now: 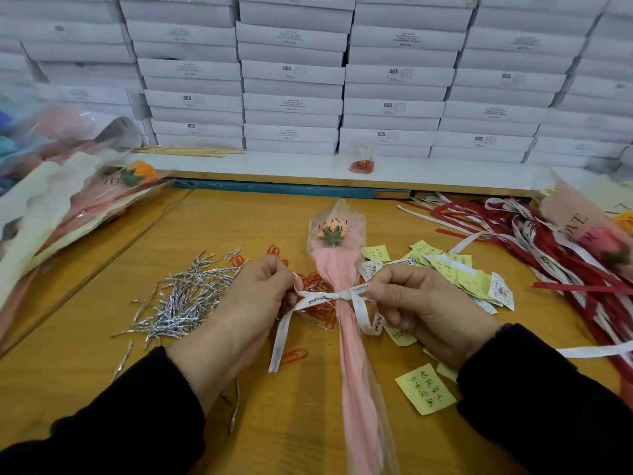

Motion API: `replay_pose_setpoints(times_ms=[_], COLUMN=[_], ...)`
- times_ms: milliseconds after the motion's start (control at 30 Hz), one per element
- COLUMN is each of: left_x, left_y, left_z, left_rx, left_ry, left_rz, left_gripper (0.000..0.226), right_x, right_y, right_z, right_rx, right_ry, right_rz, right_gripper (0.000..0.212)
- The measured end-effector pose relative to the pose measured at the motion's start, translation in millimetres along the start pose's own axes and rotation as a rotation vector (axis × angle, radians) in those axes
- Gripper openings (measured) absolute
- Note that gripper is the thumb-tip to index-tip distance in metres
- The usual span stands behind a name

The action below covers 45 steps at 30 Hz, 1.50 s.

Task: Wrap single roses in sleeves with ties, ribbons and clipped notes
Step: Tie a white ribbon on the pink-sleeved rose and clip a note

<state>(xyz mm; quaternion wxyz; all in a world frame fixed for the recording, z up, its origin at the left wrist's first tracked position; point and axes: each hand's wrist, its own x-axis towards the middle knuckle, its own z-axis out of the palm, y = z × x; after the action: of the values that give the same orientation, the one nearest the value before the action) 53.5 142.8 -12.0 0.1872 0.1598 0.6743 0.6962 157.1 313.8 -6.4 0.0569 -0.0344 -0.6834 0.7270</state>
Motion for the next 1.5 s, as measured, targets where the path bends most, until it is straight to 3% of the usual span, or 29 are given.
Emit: replay_pose_setpoints(times_ms=[300, 433, 700, 900, 1133, 1333, 1500], left_x=[-4, -4, -4, -4, -3, -2, -5], left_y=[0, 1, 3, 4, 7, 10, 16], left_z=[5, 4, 2, 1, 0, 0, -3], left_rx=[0.154, 0.228, 0.315, 0.274, 0.173, 0.132, 0.012], left_ry=[-0.047, -0.030, -0.009, -0.009, 0.006, -0.011, -0.121], left_rz=[0.025, 0.044, 0.075, 0.062, 0.052, -0.006, -0.068], left_gripper=[0.026, 0.024, 0.021, 0.024, 0.029, 0.022, 0.046], right_x=[0, -1, -3, -5, -3, -3, -3], right_y=[2, 1, 0, -5, -8, -8, -10], right_z=[7, 9, 12, 15, 26, 34, 45], right_rx=[0.013, -0.079, -0.155, -0.153, -0.220, -0.236, -0.366], right_ry=[0.039, 0.030, 0.004, 0.023, 0.020, -0.042, -0.067], right_rz=[0.016, 0.054, 0.061, 0.054, -0.014, -0.039, 0.021], right_gripper=[0.031, 0.019, 0.014, 0.032, 0.028, 0.010, 0.021])
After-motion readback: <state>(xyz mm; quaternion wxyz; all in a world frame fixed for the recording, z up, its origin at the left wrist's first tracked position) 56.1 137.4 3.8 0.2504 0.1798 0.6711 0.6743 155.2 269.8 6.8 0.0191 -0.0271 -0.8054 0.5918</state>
